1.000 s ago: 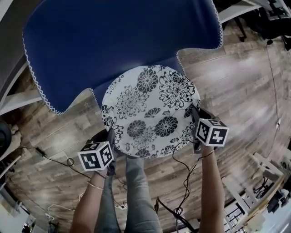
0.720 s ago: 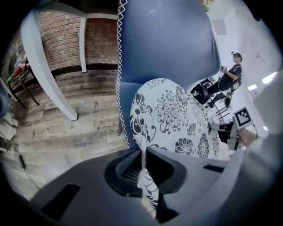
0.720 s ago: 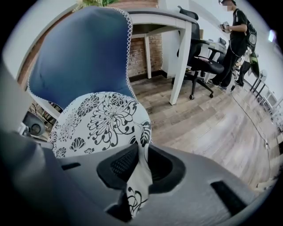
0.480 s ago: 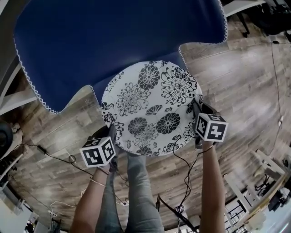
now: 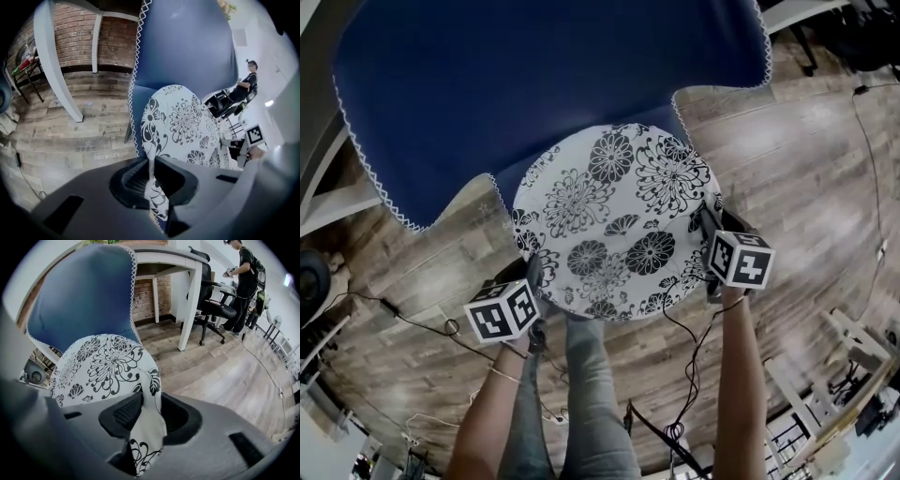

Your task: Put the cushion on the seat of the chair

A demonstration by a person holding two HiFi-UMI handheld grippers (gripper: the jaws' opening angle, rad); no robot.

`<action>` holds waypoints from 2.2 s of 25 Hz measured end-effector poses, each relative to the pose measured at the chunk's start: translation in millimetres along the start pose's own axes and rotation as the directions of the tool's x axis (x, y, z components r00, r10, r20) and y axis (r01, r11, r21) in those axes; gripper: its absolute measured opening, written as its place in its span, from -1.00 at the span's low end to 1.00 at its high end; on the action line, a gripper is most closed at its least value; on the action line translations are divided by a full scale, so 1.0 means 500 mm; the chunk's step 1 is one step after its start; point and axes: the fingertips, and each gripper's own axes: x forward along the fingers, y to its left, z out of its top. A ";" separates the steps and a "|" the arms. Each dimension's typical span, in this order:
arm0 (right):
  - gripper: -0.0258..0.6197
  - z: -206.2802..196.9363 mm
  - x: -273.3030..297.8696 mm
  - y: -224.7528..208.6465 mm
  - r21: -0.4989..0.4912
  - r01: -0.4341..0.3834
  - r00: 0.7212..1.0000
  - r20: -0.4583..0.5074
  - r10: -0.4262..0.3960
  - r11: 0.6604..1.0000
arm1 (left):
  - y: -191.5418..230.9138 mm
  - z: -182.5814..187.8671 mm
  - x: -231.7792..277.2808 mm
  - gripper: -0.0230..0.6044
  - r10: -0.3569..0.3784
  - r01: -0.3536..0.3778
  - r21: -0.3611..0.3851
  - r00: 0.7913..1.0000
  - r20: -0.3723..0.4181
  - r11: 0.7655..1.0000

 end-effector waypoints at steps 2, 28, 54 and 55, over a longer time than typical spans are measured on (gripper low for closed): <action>-0.47 0.002 -0.003 -0.002 -0.002 0.000 1.000 0.004 0.000 1.000 | 0.000 -0.005 0.000 -0.83 -0.017 0.017 -0.013 1.000 0.000 1.000; -0.30 0.071 -0.348 0.104 0.131 -0.024 0.943 0.333 -0.022 0.991 | -0.091 0.106 -0.273 -0.52 -0.171 0.136 0.211 0.972 0.158 0.968; -0.91 0.134 -1.088 0.342 0.309 0.141 0.699 0.642 -0.316 0.940 | -0.394 0.414 -0.983 -0.88 -0.580 0.138 0.720 0.702 0.414 0.680; -0.91 0.130 -1.100 0.348 0.312 0.147 0.694 0.644 -0.323 0.939 | -0.402 0.422 -0.999 -0.88 -0.589 0.137 0.721 0.689 0.422 0.679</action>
